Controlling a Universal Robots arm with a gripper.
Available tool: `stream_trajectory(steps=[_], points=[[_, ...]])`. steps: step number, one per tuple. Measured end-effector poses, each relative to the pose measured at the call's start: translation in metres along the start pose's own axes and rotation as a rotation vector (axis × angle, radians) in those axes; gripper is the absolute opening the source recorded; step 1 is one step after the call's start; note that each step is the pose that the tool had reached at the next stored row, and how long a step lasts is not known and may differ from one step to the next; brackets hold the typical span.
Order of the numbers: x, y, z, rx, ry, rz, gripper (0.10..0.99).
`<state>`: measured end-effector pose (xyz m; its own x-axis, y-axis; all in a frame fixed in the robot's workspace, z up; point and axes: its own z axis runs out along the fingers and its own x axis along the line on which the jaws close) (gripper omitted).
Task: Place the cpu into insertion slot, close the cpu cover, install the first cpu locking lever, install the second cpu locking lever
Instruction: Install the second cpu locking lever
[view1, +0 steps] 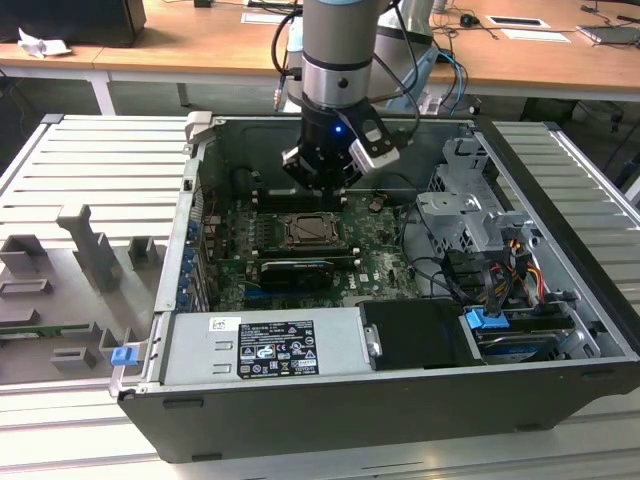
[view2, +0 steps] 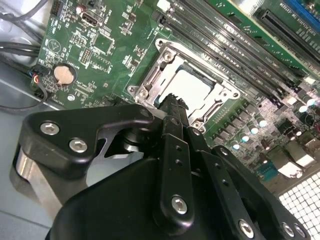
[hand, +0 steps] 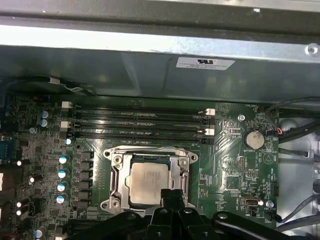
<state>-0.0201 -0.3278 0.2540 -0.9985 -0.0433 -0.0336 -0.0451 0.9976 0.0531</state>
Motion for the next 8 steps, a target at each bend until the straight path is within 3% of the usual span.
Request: stream_trajectory(steps=[5, 7, 8], points=[[0.0003, -0.0068, -0.0004, 0.000, 0.0000, 0.000, 0.106], [0.0007, -0.0175, -0.0054, 0.000, 0.0000, 0.000, 0.106], [0.0009, -0.0211, -0.0023, 0.000, 0.0017, 0.000, 0.106]])
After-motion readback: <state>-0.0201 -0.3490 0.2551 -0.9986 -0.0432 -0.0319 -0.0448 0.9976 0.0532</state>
